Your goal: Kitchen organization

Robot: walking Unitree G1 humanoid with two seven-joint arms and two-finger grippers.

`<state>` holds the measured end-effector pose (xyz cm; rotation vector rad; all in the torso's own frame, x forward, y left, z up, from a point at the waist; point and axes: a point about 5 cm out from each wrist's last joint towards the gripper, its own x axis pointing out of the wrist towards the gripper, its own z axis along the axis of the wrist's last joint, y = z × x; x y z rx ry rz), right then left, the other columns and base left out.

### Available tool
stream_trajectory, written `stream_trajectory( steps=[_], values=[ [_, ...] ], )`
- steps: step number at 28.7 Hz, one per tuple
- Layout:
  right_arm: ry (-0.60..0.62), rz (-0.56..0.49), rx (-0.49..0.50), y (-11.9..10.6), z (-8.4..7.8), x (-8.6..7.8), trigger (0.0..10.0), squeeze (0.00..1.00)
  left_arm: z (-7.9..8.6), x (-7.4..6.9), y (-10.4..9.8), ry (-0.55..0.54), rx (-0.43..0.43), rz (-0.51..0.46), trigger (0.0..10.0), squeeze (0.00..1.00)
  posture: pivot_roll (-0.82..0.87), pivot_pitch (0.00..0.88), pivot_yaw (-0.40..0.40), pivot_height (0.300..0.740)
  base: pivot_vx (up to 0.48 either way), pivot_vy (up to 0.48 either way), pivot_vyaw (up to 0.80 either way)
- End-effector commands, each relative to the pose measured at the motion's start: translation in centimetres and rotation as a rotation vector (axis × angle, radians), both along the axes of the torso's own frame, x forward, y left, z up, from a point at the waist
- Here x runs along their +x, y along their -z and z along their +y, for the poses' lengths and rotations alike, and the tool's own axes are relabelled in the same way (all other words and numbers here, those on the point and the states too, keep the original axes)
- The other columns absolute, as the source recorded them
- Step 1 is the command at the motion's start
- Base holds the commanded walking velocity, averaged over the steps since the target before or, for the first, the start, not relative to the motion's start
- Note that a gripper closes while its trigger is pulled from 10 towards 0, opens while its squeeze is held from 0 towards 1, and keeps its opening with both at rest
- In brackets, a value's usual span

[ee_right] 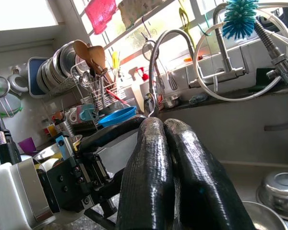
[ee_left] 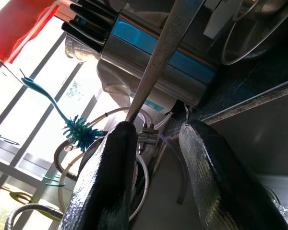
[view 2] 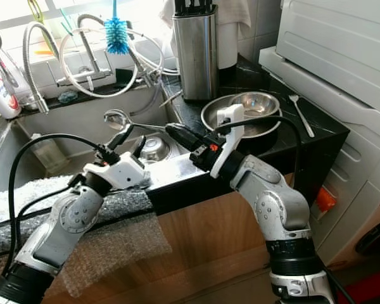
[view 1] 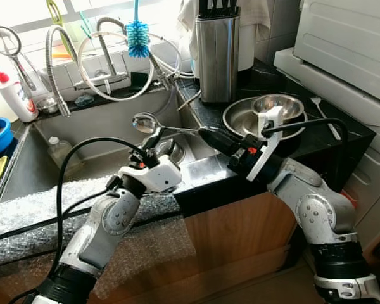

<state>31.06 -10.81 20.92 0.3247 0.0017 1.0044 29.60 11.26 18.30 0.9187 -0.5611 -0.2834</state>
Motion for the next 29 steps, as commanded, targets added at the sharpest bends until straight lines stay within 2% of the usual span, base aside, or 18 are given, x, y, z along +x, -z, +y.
stream_trajectory(
  steps=[1,9,19,24,29],
  values=[
    [-0.056,-0.013,-0.013,-0.2,1.1,-0.5,10.0,0.00,0.0,0.3,-1.1,-0.018,-0.004,-0.049,10.0,0.00,-0.09,0.000,0.101,0.740,0.000,0.000,0.00],
    [-0.028,0.006,-0.037,0.5,1.0,-0.3,10.0,0.00,0.8,0.5,-1.9,-0.092,-0.042,-0.098,10.0,0.00,-0.09,0.000,0.103,0.740,0.000,0.000,0.00],
    [-0.010,0.012,-0.041,0.8,0.9,-0.1,10.0,0.00,0.8,0.5,-1.9,-0.100,-0.053,-0.104,10.0,0.00,-0.09,0.000,0.103,0.740,0.000,0.000,0.00],
    [-0.007,0.012,-0.042,0.9,0.9,0.0,10.0,0.00,-0.3,0.0,-1.8,-0.004,-0.045,-0.096,10.0,0.00,-0.09,0.000,0.103,0.740,0.000,0.000,0.00],
    [-0.004,0.013,-0.042,1.0,0.9,0.0,10.0,0.00,-0.9,-0.3,-1.7,0.035,-0.045,-0.094,10.0,0.00,-0.09,0.000,0.103,0.740,0.000,0.000,0.00]
  ],
)
